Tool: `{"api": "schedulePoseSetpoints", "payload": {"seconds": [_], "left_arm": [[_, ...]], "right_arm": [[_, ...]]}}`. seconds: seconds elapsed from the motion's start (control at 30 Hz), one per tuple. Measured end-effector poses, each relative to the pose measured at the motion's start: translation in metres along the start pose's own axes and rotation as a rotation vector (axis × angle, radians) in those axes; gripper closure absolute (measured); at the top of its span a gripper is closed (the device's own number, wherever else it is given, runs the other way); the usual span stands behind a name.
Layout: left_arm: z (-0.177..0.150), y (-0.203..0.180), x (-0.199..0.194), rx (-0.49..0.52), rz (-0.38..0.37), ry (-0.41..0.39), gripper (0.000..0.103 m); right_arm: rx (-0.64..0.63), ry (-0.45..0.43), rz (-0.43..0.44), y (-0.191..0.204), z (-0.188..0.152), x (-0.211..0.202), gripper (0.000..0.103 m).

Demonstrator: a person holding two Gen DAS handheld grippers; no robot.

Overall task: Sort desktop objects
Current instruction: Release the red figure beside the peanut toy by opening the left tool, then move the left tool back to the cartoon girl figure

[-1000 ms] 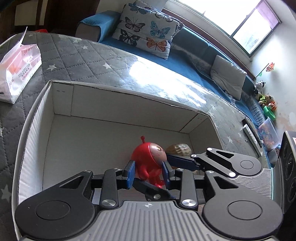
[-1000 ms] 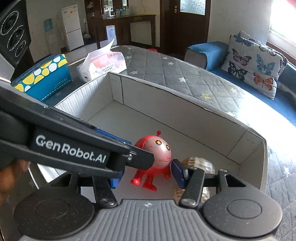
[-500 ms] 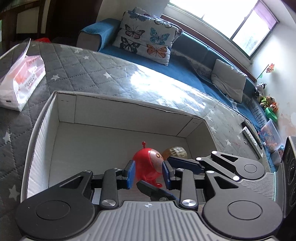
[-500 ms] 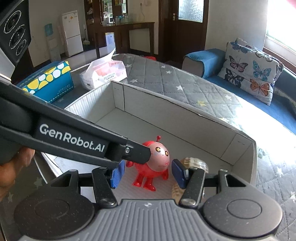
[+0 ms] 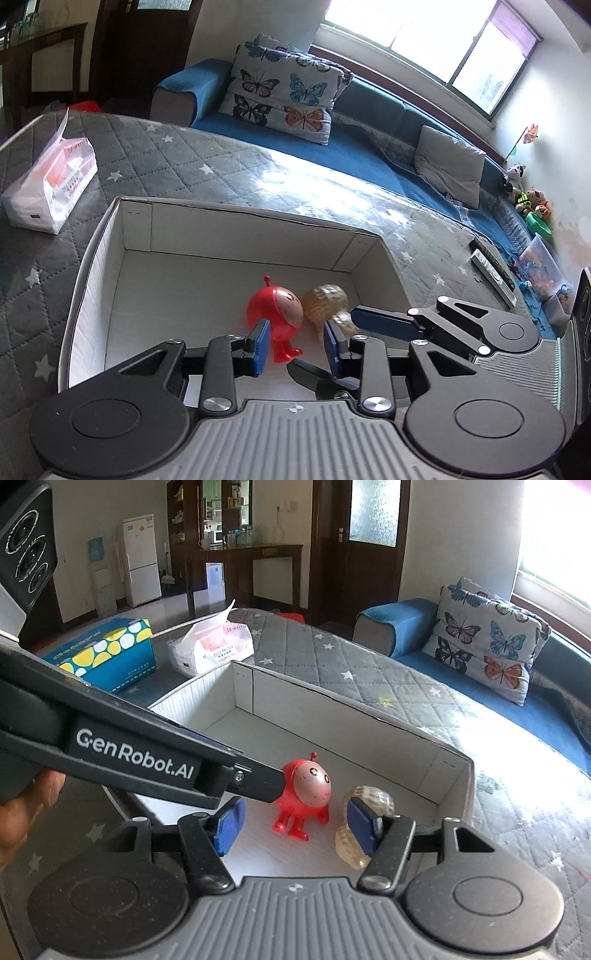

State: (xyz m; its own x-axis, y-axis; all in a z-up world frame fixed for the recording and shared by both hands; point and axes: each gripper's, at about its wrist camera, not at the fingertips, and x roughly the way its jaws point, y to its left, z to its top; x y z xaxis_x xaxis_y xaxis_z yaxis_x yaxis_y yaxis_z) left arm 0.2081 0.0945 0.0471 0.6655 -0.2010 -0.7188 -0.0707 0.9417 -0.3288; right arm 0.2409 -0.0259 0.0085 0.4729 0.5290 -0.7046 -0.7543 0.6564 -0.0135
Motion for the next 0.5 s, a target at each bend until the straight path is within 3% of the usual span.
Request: {"api": "schedulePoseSetpoints", "payload": {"seconds": [0.5], "left_arm": [[-0.035, -0.031, -0.033, 0.050, -0.013, -0.030, 0.069]], "right_arm": [[-0.015, -0.047, -0.059, 0.015, -0.030, -0.052, 0.034]]}}
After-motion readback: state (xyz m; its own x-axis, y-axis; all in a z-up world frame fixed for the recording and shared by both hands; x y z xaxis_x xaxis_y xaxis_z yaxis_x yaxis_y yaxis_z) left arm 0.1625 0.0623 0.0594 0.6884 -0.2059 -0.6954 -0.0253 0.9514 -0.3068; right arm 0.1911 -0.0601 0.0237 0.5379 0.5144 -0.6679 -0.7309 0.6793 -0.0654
